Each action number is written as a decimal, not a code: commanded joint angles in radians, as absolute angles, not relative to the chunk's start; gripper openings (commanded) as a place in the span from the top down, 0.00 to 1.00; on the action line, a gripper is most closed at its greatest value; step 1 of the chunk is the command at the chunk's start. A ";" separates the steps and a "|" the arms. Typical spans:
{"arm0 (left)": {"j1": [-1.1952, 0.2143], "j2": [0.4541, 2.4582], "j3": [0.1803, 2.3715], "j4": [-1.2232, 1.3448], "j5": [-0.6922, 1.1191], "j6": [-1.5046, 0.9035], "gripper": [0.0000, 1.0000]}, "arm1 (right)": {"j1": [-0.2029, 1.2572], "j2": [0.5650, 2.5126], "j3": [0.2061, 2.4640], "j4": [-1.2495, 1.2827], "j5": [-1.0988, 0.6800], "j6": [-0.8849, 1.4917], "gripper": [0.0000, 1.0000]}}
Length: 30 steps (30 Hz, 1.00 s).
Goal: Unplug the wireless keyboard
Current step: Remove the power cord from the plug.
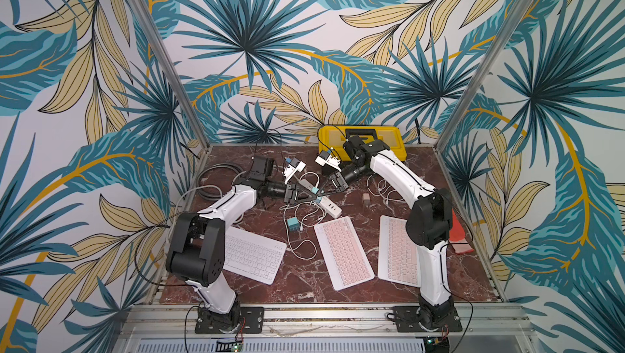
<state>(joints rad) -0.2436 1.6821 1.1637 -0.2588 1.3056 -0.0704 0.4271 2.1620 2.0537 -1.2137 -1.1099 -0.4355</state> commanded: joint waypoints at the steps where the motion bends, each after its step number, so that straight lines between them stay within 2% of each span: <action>1: -0.262 1.699 1.198 -0.252 1.349 -0.051 0.47 | 0.430 2.189 2.069 -1.239 -1.154 -0.453 0.77; 15: -0.255 1.698 1.142 -0.252 1.486 -0.067 0.58 | 0.428 2.203 2.079 -1.217 -1.138 -0.426 0.77; 21: -0.240 1.689 1.127 -0.252 1.492 -0.064 0.63 | 0.428 2.203 2.080 -1.236 -1.132 -0.441 0.77; 23: -0.241 1.686 1.126 -0.252 1.496 -0.064 0.63 | 0.428 2.204 2.080 -1.241 -1.131 -0.447 0.77; 27: -0.232 1.671 1.114 -0.253 1.509 -0.063 0.50 | 0.428 2.207 2.081 -1.246 -1.127 -0.455 0.77; 30: -0.230 1.670 1.105 -0.252 1.514 -0.058 0.48 | 0.428 2.214 2.090 -1.246 -1.130 -0.451 0.77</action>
